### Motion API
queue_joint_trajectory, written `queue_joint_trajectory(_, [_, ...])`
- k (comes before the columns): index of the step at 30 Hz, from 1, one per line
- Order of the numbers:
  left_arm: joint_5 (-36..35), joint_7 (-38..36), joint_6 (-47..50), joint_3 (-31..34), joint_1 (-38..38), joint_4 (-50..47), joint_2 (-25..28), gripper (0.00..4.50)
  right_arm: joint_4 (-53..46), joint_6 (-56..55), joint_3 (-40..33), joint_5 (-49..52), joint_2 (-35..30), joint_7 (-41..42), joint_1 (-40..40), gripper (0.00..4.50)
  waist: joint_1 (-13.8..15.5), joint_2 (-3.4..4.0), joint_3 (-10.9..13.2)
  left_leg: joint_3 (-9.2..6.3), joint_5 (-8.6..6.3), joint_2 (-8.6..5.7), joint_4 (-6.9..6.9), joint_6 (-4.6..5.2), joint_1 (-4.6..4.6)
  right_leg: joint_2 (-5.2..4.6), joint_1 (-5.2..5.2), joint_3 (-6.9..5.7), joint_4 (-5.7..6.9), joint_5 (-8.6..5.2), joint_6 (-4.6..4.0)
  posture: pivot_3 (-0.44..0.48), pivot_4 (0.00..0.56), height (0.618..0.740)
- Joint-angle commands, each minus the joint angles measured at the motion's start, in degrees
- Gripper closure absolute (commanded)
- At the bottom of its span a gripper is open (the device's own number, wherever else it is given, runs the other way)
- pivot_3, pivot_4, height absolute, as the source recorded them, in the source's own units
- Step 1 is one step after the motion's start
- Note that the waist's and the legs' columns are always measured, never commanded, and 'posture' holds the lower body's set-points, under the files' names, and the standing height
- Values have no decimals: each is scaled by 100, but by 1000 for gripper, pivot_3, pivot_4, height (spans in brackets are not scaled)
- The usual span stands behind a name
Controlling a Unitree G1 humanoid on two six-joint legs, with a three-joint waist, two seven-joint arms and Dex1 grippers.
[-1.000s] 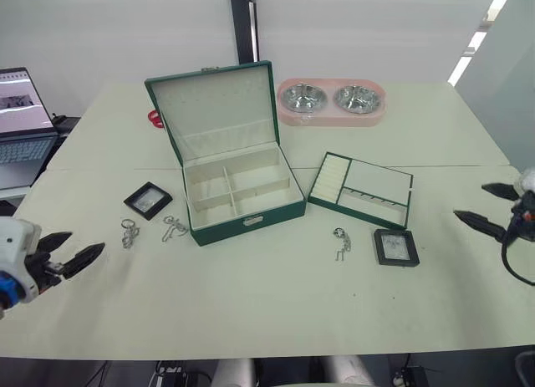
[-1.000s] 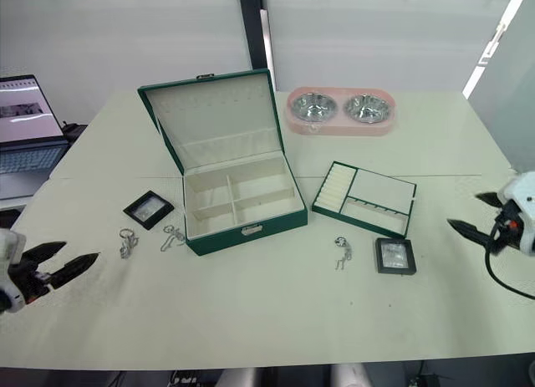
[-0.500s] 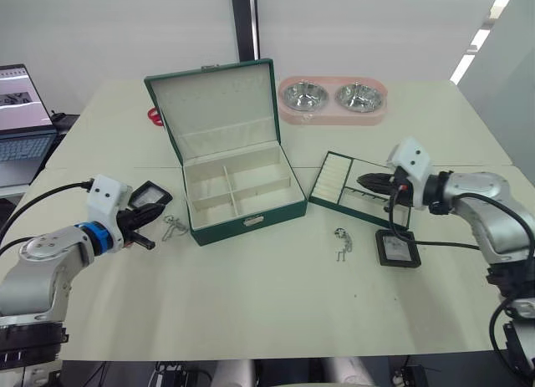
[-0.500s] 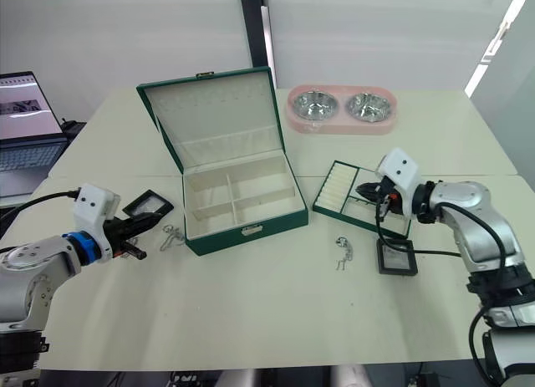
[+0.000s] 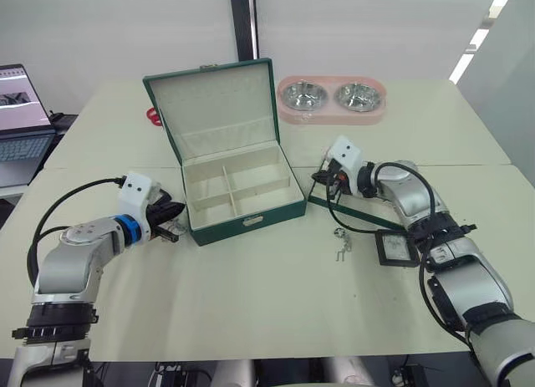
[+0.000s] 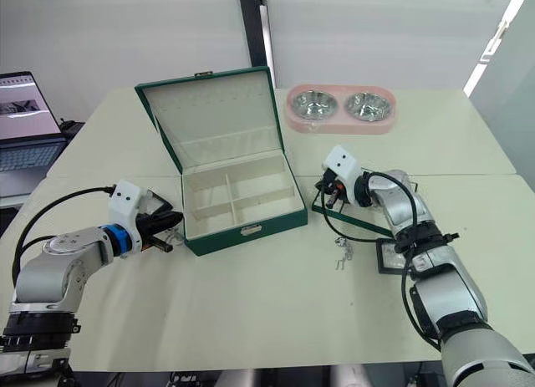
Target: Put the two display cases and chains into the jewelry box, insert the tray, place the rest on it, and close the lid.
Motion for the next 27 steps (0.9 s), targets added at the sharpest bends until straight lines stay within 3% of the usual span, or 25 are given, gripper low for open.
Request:
queue_joint_trajectory(1, [18,27,-11,-2,-150,-139,-19,4500,21,-253,-57,-18,151,116,-236,4464,0,0,0,0,0,0,0,0,0,0,0,0,0,0,0,0,150,740])
queue_joint_trajectory(10, [44,-25,-66,-116,-284,-72,-113,4500,-507,48,-128,92,361,309,73,4464,2,0,0,-2,0,0,0,-1,1,0,0,0,2,0,0,0,150,740])
queue_joint_trajectory(27, [260,-467,-129,-616,-778,57,-280,4500,-2876,1483,-391,487,245,190,1315,4464,38,0,0,-7,0,-2,-1,-1,-1,-1,2,-2,2,0,0,0,150,740])
